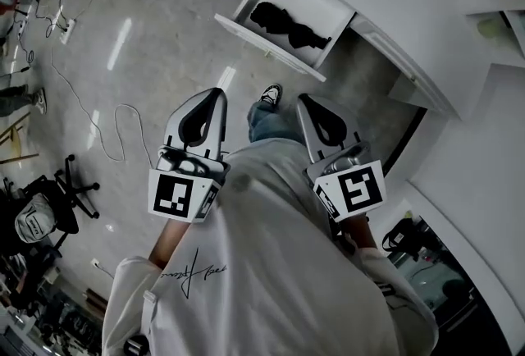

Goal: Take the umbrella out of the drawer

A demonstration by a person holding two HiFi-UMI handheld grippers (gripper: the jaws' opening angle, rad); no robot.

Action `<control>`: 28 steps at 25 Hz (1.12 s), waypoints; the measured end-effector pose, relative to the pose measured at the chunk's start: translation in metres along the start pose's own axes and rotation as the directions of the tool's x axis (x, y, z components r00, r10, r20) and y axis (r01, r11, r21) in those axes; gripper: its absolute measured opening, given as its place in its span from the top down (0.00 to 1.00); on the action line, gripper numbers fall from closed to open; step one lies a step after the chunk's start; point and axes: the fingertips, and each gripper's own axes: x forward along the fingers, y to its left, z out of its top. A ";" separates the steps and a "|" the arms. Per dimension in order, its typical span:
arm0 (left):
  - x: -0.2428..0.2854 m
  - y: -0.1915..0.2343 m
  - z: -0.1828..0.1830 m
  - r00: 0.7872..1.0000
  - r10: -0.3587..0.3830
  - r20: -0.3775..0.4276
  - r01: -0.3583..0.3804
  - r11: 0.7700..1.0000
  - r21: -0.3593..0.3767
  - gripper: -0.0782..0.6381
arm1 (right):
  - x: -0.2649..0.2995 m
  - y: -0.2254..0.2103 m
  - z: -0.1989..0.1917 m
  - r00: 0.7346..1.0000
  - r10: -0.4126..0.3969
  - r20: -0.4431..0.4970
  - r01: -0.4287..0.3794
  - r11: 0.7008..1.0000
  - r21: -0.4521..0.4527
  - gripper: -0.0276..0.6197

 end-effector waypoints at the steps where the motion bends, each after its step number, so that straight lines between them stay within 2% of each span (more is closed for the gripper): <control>1: 0.007 0.002 0.003 1.000 -0.007 0.002 0.007 1.000 0.003 0.87 | 0.004 -0.005 0.001 1.000 -0.015 -0.001 0.015 1.000 -0.009 0.92; 5: 0.035 0.006 0.005 0.998 -0.055 -0.025 0.055 0.998 0.012 0.87 | 0.010 -0.024 0.004 0.998 -0.067 0.007 0.067 0.998 0.010 0.92; 10: 0.058 -0.002 0.006 0.984 -0.161 -0.075 0.164 0.986 0.034 0.87 | 0.011 -0.039 0.008 0.995 -0.101 -0.005 0.102 0.993 0.058 0.92; 18: 0.081 -0.008 0.010 0.963 -0.245 -0.115 0.254 0.965 0.067 0.87 | 0.013 -0.045 0.017 0.990 -0.136 0.039 0.131 0.986 0.101 0.92; 25: 0.091 -0.002 0.017 0.956 -0.267 -0.126 0.276 0.959 0.067 0.87 | 0.017 -0.049 0.017 0.987 -0.158 0.028 0.153 0.978 0.139 0.92; 28: 0.098 0.008 0.012 0.953 -0.270 -0.136 0.279 0.959 0.056 0.87 | 0.026 -0.052 0.013 0.988 -0.157 0.000 0.156 0.980 0.127 0.92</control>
